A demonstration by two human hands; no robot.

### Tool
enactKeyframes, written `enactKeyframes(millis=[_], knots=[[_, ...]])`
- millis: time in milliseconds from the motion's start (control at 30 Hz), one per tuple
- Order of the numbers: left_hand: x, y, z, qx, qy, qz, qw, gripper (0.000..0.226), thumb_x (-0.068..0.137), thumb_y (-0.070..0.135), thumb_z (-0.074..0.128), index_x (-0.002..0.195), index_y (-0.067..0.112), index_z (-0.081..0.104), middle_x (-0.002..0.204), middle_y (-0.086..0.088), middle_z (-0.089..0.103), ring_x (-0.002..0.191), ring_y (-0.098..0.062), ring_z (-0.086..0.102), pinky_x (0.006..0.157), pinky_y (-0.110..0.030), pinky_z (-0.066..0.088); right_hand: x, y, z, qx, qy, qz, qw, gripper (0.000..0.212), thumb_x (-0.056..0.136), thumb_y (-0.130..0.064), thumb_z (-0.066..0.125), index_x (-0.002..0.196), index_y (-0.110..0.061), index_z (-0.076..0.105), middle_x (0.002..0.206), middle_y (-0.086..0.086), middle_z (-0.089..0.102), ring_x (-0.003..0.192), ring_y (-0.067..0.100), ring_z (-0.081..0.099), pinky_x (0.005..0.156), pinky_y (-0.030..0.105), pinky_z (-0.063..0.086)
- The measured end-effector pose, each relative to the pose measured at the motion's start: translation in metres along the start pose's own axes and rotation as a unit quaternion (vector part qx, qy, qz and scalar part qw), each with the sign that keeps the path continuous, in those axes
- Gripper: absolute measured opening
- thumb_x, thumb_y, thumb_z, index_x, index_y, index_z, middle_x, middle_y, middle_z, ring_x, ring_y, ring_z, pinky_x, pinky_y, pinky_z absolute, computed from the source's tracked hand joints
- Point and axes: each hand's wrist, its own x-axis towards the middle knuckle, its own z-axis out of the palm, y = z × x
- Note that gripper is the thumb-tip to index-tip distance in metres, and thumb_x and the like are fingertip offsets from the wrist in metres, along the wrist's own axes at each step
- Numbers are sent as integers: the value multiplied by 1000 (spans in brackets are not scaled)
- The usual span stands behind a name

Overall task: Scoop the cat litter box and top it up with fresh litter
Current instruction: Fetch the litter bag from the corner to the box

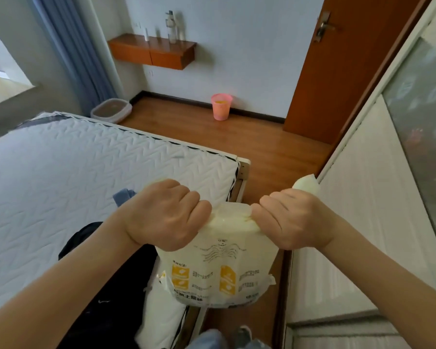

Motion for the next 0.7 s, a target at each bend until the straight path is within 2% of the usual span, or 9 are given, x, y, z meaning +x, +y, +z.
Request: enactKeyframes(millis=[267, 433, 533, 633, 700], knots=[[52, -45, 101, -36, -20, 20, 999, 30, 78, -4, 35, 54, 12, 43, 46, -1, 34, 36, -16, 27, 39, -24, 22, -48, 77, 59, 25, -38, 36, 998, 12, 75, -13, 75, 68, -10, 66, 55, 1, 52, 41, 13, 45, 36, 23, 40], [81, -84, 175, -65, -12, 35, 997, 30, 81, -2, 35, 55, 12, 43, 47, -2, 34, 36, -17, 27, 37, -25, 25, -76, 126, 110, 27, -49, 91, 994, 11, 70, -14, 77, 66, -11, 67, 55, 2, 53, 41, 15, 46, 36, 24, 41], [99, -112, 220, -79, -6, 61, 995, 27, 79, -2, 40, 57, 11, 44, 47, -2, 34, 36, -17, 28, 37, -25, 26, -89, 155, 137, 4, -47, 110, 993, 11, 75, -11, 74, 75, -7, 64, 56, 4, 54, 42, 16, 47, 37, 25, 42], [117, -142, 258, -92, -1, 76, 993, 22, 79, -1, 41, 63, 14, 41, 48, -2, 35, 36, -17, 28, 39, -25, 25, -94, 189, 161, -3, -56, 109, 993, 14, 80, -10, 69, 82, -5, 56, 56, 4, 54, 42, 15, 47, 37, 26, 42], [130, -167, 288, -108, 3, 87, 990, 18, 82, 0, 39, 71, 15, 39, 48, -2, 36, 37, -18, 29, 40, -25, 24, -98, 220, 179, -10, -72, 110, 991, 10, 80, -10, 69, 75, -7, 62, 55, 3, 53, 42, 16, 46, 36, 26, 41]])
